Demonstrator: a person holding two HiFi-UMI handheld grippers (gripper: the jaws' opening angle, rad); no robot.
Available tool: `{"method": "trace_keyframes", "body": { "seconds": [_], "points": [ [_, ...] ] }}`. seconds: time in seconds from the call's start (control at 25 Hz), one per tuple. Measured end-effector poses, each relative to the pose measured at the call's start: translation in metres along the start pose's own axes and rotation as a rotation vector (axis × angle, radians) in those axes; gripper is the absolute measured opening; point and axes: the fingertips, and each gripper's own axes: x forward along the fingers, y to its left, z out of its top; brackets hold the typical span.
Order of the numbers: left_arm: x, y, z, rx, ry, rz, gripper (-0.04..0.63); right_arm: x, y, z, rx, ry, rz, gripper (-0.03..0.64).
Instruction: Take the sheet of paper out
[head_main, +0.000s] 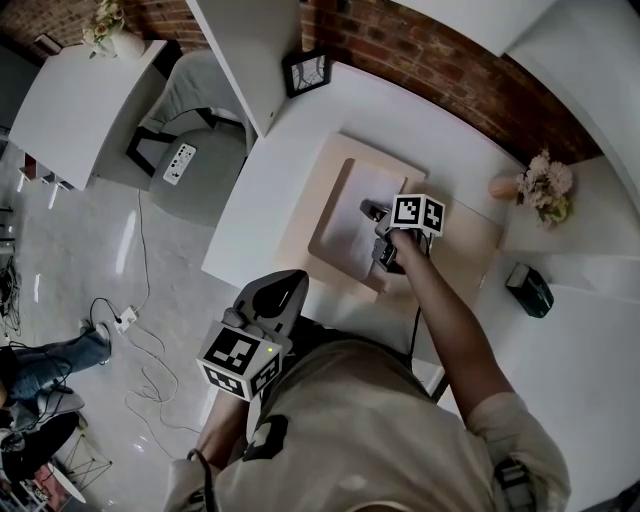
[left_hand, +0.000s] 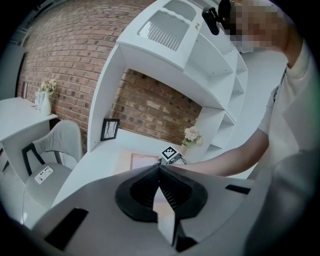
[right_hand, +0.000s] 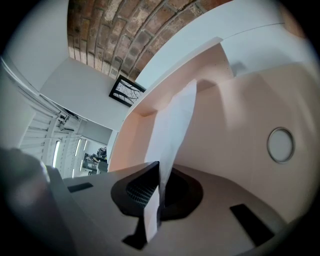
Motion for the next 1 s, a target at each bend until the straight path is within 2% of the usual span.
{"method": "trace_keyframes", "body": {
  "seconds": [0.44, 0.76, 1.0],
  "points": [
    [-0.003, 0.001, 0.006, 0.012, -0.027, 0.019, 0.015, -0.002, -0.001, 0.003, -0.008, -0.002, -0.008, 0.028],
    [-0.016, 0.014, 0.008, 0.015, -0.064, 0.076, 0.015, -0.001, -0.001, 0.003, -0.016, -0.012, -0.019, 0.028],
    [-0.024, 0.010, 0.006, 0.022, -0.073, 0.074, 0.015, 0.000, -0.001, 0.002, -0.026, -0.018, -0.033, 0.028]
  ]
}}
